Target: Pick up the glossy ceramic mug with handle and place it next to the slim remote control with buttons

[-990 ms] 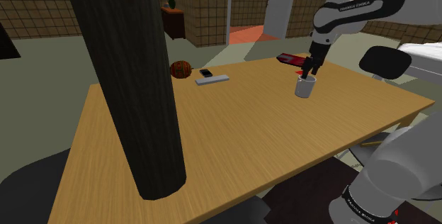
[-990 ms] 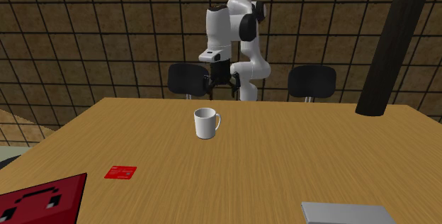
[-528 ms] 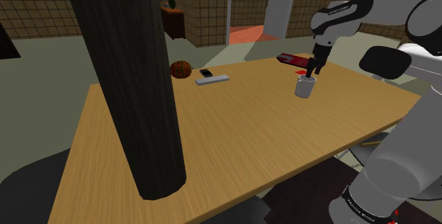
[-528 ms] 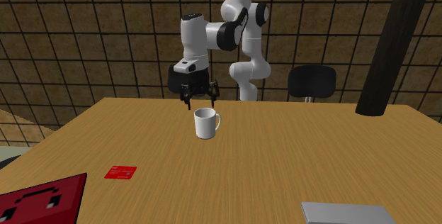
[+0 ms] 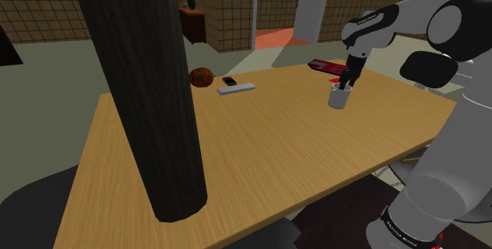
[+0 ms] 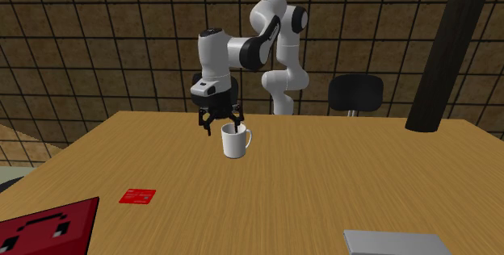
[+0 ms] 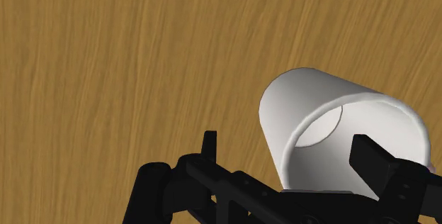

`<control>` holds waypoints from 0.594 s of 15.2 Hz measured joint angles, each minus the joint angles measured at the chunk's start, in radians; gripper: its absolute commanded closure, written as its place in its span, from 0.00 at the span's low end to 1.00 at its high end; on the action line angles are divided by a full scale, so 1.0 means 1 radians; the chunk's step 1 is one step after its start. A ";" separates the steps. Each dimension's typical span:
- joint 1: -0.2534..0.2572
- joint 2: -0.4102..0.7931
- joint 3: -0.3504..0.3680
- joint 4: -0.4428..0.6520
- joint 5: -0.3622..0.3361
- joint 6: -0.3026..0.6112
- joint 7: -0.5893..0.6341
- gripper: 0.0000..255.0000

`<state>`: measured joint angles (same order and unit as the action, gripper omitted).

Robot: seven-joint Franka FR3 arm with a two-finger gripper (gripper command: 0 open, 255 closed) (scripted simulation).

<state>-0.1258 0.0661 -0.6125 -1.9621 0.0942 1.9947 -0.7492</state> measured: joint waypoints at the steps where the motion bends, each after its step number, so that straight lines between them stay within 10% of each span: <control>1: -0.001 0.009 0.000 -0.006 0.007 0.014 -0.005 0.00; 8: -0.002 0.014 0.000 -0.021 0.010 0.032 -0.009 0.00; 9: -0.002 0.014 0.000 -0.021 0.010 0.032 -0.009 1.00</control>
<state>-0.1276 0.0797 -0.6124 -1.9829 0.1044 2.0264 -0.7578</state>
